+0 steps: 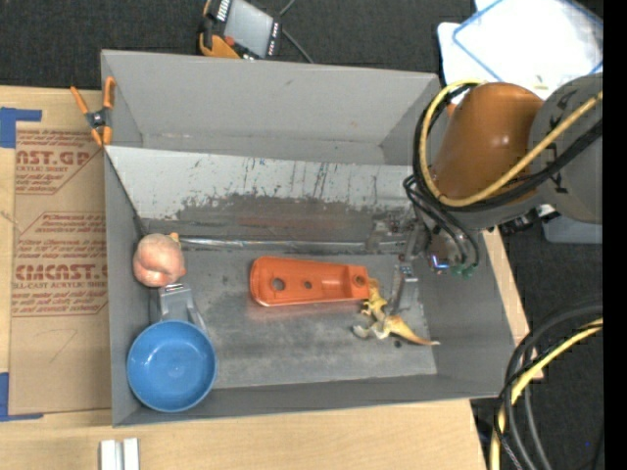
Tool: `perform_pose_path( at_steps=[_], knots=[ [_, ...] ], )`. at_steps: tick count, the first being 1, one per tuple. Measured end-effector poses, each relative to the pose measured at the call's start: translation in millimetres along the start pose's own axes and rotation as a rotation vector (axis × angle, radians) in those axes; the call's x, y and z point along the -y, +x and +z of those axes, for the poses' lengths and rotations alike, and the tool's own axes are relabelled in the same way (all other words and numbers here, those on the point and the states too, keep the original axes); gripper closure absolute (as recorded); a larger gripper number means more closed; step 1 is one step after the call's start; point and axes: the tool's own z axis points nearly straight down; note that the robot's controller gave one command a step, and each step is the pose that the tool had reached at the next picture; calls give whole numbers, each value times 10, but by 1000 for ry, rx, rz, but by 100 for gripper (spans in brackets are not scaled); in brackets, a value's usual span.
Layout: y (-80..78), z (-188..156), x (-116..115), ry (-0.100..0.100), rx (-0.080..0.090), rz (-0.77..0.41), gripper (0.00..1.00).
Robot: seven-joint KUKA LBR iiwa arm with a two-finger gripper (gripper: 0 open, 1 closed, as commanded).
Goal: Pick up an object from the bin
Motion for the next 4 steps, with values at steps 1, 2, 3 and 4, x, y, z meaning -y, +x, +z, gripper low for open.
perform_pose_path(
  at_steps=[1, 2, 3, 4],
  knots=[
    [0, 0, 0, 0, 0, 0, 0],
    [137, 789, -238, 0, 4, -124, 0],
    [-109, 834, -216, 1, 11, 20, 100],
    [-109, 835, -216, 1, 11, 20, 100]
  ],
)
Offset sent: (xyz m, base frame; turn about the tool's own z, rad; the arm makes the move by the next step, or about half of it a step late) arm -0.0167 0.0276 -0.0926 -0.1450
